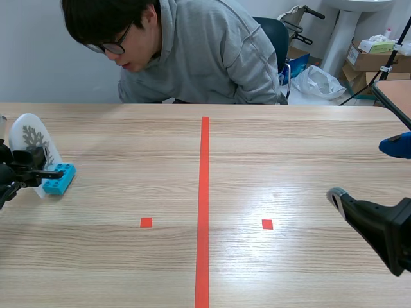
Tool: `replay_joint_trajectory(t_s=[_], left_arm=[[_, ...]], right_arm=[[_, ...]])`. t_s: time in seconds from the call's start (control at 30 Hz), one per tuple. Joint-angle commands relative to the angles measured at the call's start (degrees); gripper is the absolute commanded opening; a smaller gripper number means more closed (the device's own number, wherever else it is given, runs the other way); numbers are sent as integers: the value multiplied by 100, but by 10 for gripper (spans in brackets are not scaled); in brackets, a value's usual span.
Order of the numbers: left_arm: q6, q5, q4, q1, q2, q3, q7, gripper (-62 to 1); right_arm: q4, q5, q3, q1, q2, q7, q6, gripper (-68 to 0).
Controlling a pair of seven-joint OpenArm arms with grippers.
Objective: Do the leaf sorting experiment
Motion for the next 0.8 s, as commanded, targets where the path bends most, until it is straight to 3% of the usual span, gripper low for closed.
replay_joint_trajectory(t_s=[0.0,0.27,0.33,0.47,0.53,0.77], left_arm=[[20,-31,42,-129,7,-24,-116,-567],[188,201,-116,-125,136,72,-350,-554],[317,221,-116,-125,136,114,-376,-487],[313,219,-116,-125,136,173,-402,-241],[313,219,-116,-125,136,212,-420,-156],[304,195,-114,-125,153,273,-422,-45]], right_arm=[[4,61,-15,39,-2,87,2,-71],[4,61,-15,55,-2,85,2,-71],[4,61,-15,55,-2,85,2,-71],[4,61,-15,55,-2,85,2,-71],[4,61,-15,55,-2,85,2,-71],[4,61,-15,55,-2,85,2,-71]])
